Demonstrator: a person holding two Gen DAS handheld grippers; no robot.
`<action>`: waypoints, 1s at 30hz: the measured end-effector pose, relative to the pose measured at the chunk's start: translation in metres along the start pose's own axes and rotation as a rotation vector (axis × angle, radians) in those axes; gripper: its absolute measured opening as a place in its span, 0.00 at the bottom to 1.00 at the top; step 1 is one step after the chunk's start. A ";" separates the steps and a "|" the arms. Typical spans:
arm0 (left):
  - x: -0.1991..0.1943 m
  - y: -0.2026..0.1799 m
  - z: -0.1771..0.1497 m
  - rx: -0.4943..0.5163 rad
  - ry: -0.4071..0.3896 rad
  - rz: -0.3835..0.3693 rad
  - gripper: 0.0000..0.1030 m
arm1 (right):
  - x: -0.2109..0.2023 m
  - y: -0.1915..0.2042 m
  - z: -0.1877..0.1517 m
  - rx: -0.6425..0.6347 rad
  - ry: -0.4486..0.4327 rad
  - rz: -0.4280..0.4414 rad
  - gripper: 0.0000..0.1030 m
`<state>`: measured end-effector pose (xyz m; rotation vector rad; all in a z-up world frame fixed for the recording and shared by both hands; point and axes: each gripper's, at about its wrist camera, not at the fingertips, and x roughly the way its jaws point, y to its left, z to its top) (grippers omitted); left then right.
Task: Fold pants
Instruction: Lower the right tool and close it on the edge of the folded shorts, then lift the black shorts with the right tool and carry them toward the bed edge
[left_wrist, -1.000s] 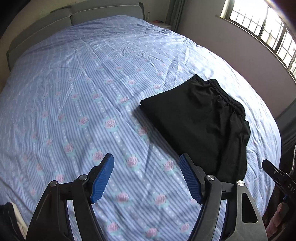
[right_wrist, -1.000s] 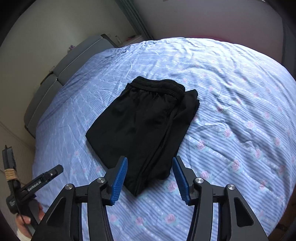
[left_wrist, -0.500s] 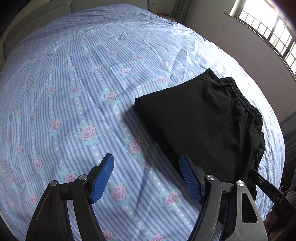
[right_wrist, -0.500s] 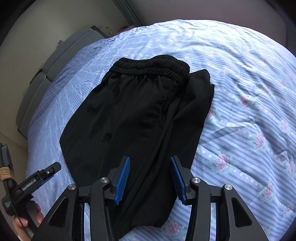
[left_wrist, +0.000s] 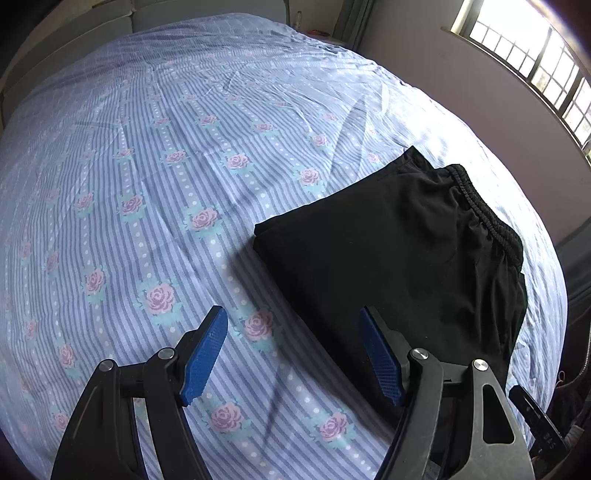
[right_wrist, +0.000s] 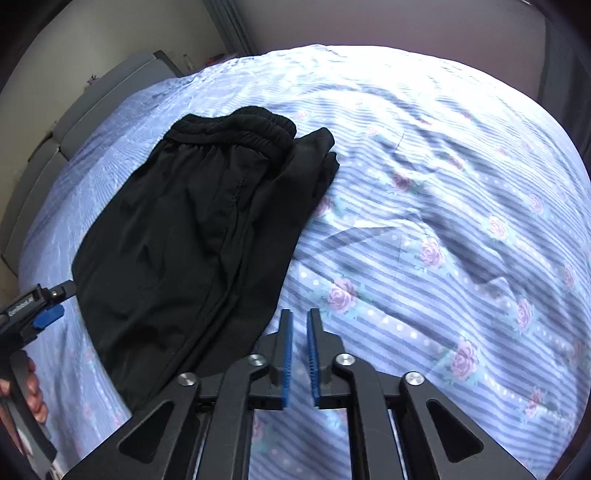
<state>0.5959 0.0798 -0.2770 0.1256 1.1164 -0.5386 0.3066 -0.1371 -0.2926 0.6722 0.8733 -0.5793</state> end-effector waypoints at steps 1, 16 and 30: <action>-0.002 0.000 -0.001 0.004 0.000 -0.006 0.71 | -0.008 0.000 -0.002 0.024 -0.004 0.030 0.53; 0.025 0.031 -0.010 -0.111 0.087 -0.316 0.69 | 0.007 0.049 -0.076 0.285 0.106 0.263 0.64; 0.070 0.048 0.030 -0.341 0.053 -0.599 0.40 | 0.039 0.061 -0.050 0.372 0.035 0.307 0.52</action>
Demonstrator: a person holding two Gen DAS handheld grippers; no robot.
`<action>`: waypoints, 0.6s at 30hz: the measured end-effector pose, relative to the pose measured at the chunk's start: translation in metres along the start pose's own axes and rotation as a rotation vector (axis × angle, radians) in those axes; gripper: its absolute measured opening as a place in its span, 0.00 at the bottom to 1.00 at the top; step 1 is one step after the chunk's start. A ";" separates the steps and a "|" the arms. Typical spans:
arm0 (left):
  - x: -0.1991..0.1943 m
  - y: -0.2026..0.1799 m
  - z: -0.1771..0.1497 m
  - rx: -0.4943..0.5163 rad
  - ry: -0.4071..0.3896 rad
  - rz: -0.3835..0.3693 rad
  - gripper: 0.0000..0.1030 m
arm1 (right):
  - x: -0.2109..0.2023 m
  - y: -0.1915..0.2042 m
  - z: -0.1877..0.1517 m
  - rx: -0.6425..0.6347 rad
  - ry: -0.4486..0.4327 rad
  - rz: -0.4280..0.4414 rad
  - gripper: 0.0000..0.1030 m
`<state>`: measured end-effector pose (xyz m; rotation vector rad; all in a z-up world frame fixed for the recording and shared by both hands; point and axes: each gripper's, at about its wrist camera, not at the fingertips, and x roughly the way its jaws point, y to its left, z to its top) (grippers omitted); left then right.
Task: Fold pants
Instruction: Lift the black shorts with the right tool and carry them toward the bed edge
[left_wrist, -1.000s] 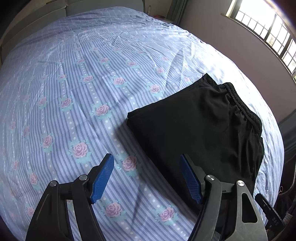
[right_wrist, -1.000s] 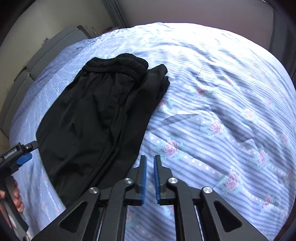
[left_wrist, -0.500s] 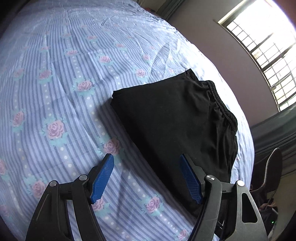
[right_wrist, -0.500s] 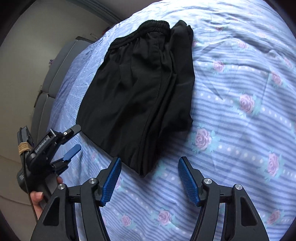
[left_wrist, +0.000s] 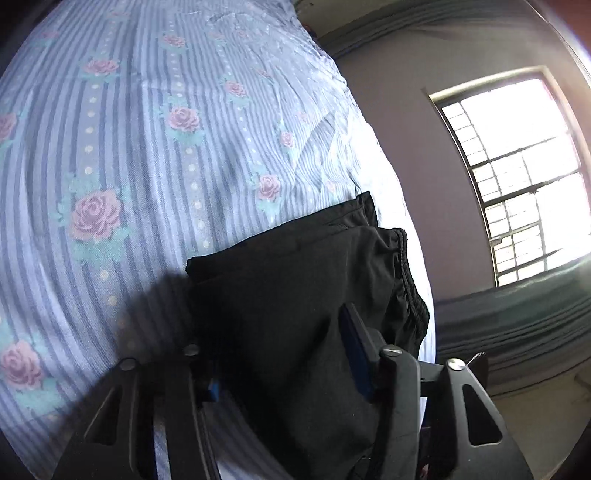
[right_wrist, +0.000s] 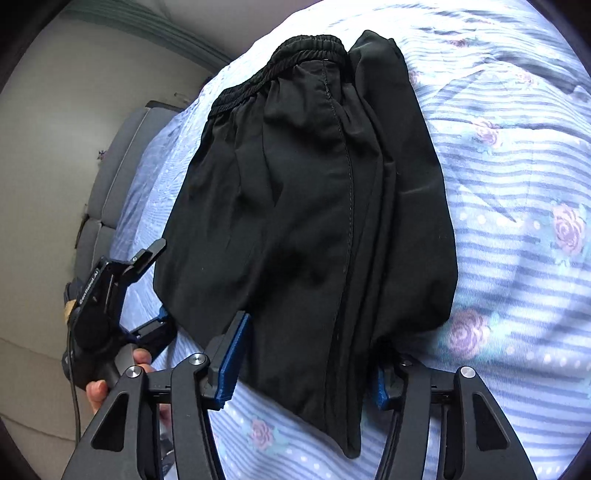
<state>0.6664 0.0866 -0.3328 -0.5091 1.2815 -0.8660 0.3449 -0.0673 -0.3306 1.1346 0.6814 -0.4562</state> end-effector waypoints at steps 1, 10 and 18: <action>0.002 -0.001 -0.001 0.003 0.001 -0.004 0.32 | 0.001 0.001 0.003 -0.009 -0.006 -0.004 0.47; -0.007 -0.069 -0.017 0.182 -0.005 0.225 0.11 | -0.002 0.005 0.029 -0.106 0.043 0.003 0.14; -0.073 -0.143 -0.046 0.212 -0.103 0.248 0.10 | -0.093 0.040 0.055 -0.308 -0.050 0.029 0.12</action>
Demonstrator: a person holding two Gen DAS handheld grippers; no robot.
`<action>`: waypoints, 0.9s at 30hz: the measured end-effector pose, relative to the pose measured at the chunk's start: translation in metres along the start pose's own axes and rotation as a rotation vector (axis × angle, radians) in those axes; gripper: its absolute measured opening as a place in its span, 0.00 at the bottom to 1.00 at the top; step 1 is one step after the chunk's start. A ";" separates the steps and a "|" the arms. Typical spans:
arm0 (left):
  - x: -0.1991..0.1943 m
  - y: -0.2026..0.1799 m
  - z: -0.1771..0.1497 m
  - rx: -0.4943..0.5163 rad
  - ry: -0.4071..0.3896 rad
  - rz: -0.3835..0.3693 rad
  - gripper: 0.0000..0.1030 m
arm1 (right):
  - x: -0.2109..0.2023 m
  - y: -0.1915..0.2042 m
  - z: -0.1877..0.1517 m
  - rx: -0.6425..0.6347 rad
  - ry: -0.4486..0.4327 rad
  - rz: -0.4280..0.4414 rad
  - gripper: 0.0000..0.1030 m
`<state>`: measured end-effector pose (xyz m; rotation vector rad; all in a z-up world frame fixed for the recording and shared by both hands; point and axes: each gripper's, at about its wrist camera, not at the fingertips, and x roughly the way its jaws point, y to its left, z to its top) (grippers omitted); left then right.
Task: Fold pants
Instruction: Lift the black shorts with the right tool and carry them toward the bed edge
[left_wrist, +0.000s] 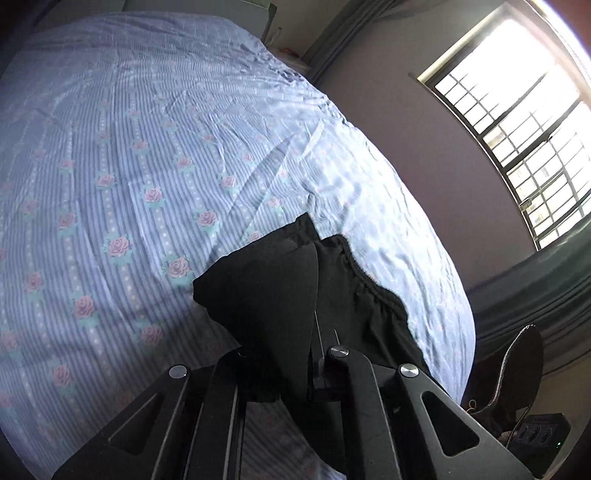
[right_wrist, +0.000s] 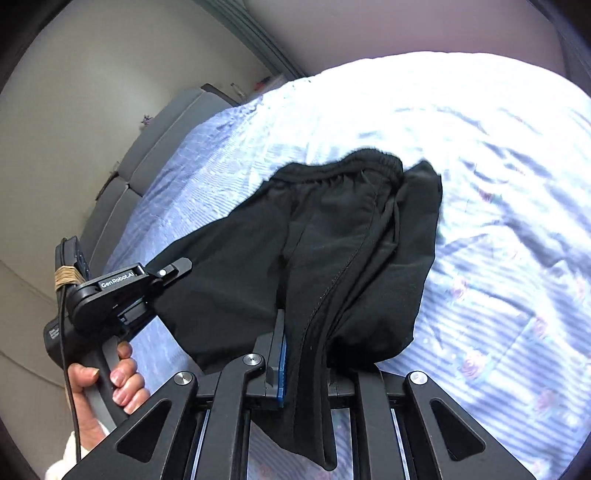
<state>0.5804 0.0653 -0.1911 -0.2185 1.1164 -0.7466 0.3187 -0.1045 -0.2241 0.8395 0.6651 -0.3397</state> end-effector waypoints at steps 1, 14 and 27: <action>-0.014 -0.006 -0.004 -0.002 -0.012 0.006 0.10 | -0.015 0.002 0.005 -0.011 -0.008 0.016 0.12; -0.211 -0.064 -0.101 0.002 -0.143 0.149 0.10 | -0.176 0.050 -0.005 -0.269 0.088 0.138 0.12; -0.429 -0.026 -0.236 -0.147 -0.345 0.216 0.10 | -0.292 0.151 -0.101 -0.572 0.174 0.310 0.12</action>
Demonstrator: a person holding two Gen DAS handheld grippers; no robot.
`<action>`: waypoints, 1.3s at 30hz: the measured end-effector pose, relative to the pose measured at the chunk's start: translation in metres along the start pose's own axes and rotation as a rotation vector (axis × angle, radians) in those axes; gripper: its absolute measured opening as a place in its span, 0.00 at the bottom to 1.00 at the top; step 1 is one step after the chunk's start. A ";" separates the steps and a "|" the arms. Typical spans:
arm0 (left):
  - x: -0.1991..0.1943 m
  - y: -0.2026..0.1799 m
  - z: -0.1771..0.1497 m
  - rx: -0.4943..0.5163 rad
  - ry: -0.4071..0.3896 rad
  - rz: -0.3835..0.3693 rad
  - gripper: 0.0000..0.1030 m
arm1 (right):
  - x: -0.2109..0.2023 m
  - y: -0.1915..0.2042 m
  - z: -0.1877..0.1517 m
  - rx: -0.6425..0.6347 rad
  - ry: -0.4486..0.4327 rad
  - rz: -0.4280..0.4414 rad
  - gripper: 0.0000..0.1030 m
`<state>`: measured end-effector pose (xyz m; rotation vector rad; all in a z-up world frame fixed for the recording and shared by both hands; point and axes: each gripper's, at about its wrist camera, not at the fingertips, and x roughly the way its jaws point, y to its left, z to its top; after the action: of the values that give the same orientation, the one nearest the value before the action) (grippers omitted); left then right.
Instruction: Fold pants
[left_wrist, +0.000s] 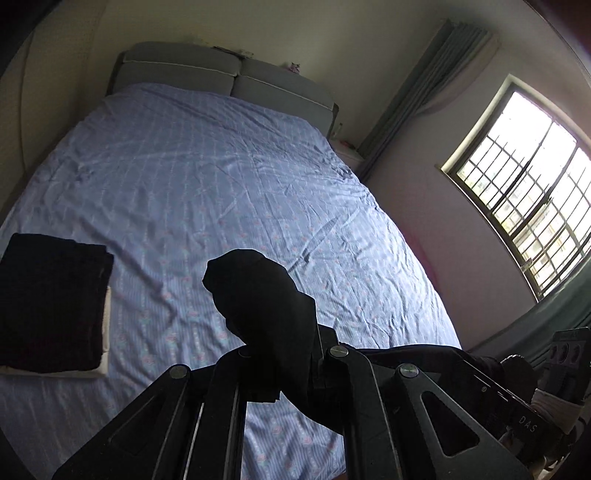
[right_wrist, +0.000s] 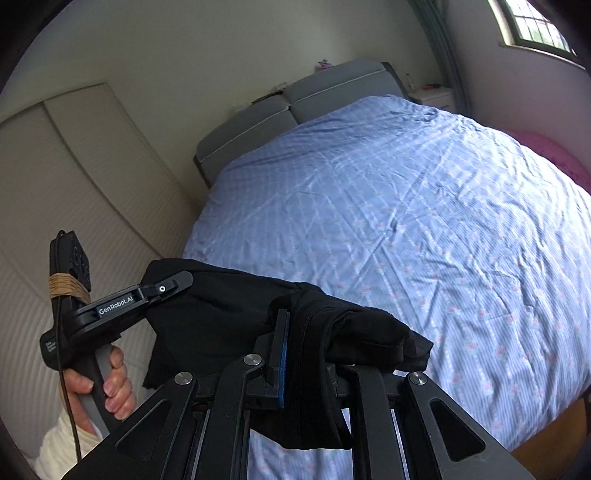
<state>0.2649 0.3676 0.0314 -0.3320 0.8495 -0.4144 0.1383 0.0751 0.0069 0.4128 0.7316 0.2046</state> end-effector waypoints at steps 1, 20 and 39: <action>-0.019 0.012 -0.003 -0.009 -0.014 0.006 0.10 | -0.003 0.018 -0.004 -0.022 -0.002 0.012 0.12; -0.270 0.230 -0.053 -0.175 -0.145 0.177 0.10 | 0.025 0.302 -0.123 -0.140 0.124 0.269 0.12; -0.247 0.345 0.056 -0.065 -0.006 -0.050 0.10 | 0.080 0.411 -0.138 -0.085 0.062 0.165 0.12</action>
<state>0.2379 0.7924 0.0748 -0.4147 0.8511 -0.4327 0.0866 0.5114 0.0440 0.3876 0.7473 0.4040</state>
